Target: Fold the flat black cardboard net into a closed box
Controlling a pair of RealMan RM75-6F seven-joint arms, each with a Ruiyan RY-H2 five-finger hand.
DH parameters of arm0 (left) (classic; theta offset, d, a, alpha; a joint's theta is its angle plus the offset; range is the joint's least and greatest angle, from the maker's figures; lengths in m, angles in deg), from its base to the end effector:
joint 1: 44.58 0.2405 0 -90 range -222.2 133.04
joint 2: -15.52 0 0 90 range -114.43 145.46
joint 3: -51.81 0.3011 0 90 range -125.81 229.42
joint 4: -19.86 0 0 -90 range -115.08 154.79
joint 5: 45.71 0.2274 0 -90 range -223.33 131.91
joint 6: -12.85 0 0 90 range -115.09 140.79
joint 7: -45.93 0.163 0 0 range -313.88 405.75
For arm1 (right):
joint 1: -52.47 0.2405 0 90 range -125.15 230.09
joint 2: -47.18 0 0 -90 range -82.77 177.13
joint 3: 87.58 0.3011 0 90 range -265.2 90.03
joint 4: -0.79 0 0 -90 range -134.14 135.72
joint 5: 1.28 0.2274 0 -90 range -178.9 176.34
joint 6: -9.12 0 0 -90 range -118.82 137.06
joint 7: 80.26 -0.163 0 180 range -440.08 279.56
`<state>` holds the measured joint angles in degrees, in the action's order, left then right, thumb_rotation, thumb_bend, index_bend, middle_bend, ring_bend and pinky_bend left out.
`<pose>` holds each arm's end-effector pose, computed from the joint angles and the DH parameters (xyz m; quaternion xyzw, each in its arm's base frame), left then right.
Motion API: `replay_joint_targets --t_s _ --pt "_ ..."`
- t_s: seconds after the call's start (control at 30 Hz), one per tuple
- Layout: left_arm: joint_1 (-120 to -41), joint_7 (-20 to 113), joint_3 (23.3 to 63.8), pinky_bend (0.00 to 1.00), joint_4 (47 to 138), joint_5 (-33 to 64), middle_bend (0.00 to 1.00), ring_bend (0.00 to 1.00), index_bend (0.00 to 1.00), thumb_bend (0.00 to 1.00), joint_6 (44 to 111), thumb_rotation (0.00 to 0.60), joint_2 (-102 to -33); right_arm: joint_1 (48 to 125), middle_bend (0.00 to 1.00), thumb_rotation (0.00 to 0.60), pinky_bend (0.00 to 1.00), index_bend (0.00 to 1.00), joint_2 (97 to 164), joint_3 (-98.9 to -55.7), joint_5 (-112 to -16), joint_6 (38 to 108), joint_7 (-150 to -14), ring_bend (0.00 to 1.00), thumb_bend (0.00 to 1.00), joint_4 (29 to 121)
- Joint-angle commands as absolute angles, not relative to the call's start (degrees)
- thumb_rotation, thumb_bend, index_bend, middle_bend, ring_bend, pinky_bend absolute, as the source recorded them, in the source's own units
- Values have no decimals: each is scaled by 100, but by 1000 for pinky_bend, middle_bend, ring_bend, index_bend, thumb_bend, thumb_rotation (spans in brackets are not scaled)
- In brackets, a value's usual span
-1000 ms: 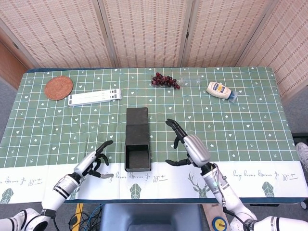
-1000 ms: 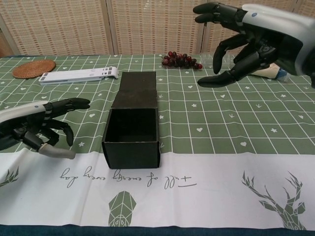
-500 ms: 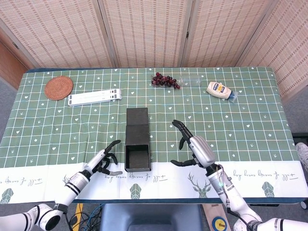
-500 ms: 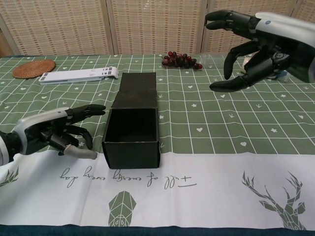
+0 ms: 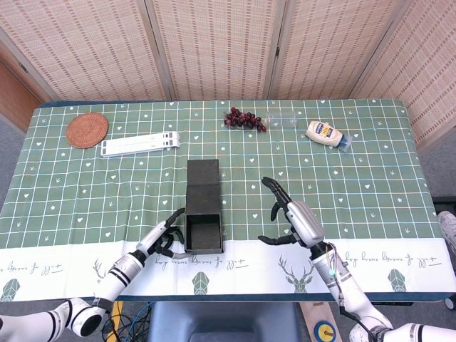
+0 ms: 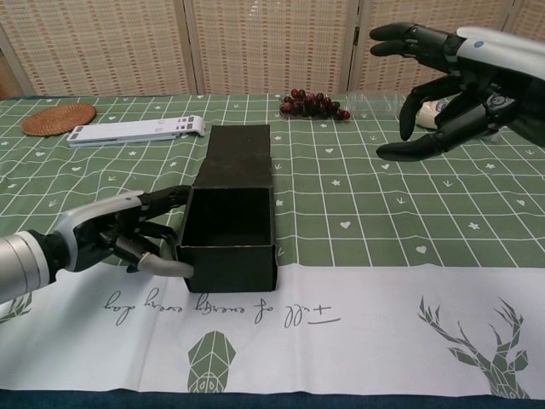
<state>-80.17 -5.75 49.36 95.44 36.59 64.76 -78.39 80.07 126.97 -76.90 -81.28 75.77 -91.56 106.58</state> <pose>-0.2253 0.3339 -0.0936 -0.5106 -0.7183 -0.4563 0.1225 -0.1635 -0.3091 0.0325 0.5743 -0.5377 0.5615 0.2565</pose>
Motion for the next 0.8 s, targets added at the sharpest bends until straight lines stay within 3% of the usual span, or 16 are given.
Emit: replay_joint_targets --t_s 0.03,0.27,0.4,0.47,0.8 --pt "-8002 -627 4888 827 9472 3634 0 524 0 103 6503 600 -7939 7999 17 600 1000 0 12701 -7712 -8129 7582 -9180 562 92 10625" --pt "-7947 -645 4815 827 9318 3559 31 557 37 103 6557 600 -8165 7960 21 600 1000 0 12732 -7733 -8100 7642 -9236 562 119 10518" --pt "-7888 -668 4779 827 9216 3508 223 581 208 103 6612 600 -8307 7978 31 600 1000 0 12775 -7710 -7913 7557 -9225 562 180 10354" --pt "-7877 -725 4775 827 9199 3535 273 583 258 103 6624 600 -8304 8011 37 600 1000 0 12819 -7679 -7717 7441 -9215 561 191 10227" --pt "-7795 -940 4810 828 9727 3900 285 582 291 103 6943 600 -7644 8461 67 600 1000 0 13513 -7314 -6569 6597 -9334 562 199 9244"
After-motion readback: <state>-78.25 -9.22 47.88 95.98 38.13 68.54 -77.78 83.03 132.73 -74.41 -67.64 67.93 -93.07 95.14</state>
